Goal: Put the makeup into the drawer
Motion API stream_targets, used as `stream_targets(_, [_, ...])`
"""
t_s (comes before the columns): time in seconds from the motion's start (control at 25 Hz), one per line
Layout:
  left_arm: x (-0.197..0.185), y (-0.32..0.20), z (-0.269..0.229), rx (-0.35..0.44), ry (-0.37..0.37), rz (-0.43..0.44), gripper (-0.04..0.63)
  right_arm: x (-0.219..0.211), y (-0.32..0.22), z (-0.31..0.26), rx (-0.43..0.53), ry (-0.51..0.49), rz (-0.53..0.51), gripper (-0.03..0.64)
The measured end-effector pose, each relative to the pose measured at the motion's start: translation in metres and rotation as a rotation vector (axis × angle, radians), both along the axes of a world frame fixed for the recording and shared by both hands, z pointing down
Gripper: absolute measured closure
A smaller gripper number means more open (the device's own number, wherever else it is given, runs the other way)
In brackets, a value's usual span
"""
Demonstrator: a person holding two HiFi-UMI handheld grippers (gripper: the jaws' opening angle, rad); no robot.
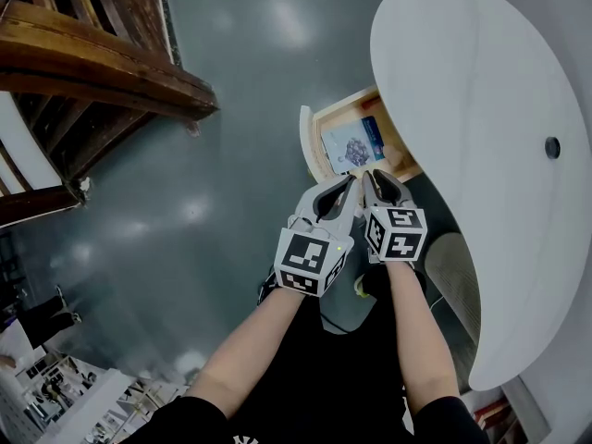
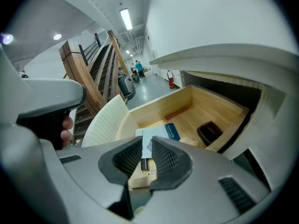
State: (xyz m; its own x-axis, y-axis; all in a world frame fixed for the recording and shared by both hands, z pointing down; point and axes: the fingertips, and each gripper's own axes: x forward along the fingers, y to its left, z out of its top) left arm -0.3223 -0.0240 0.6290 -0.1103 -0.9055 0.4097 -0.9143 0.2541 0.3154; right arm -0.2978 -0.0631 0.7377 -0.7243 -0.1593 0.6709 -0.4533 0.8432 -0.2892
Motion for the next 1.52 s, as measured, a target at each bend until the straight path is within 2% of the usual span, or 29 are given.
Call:
stream_targets(0.2, [0.005,0.004,-0.01,-0.005,0.013,0.007,0.588,0.004,-0.003,-0.028,0.045,-0.027,0.017,0.588])
stream_targets(0.76, [0.022,0.013,-0.109,0.006,0.031,0.051,0.588,0.016,0.014,-0.166,0.127,-0.139,0.012,0.6])
stream_targets(1.2, [0.04,0.016,-0.2,0.071,0.001,0.089,0.588,0.031,0.014,-0.277,0.18,-0.247,0.033,0.601])
stream_targets(1.52, [0.052,0.013,-0.267,0.133,-0.055,0.119,0.588,0.039,0.007,-0.359,0.268,-0.316,0.038,0.601])
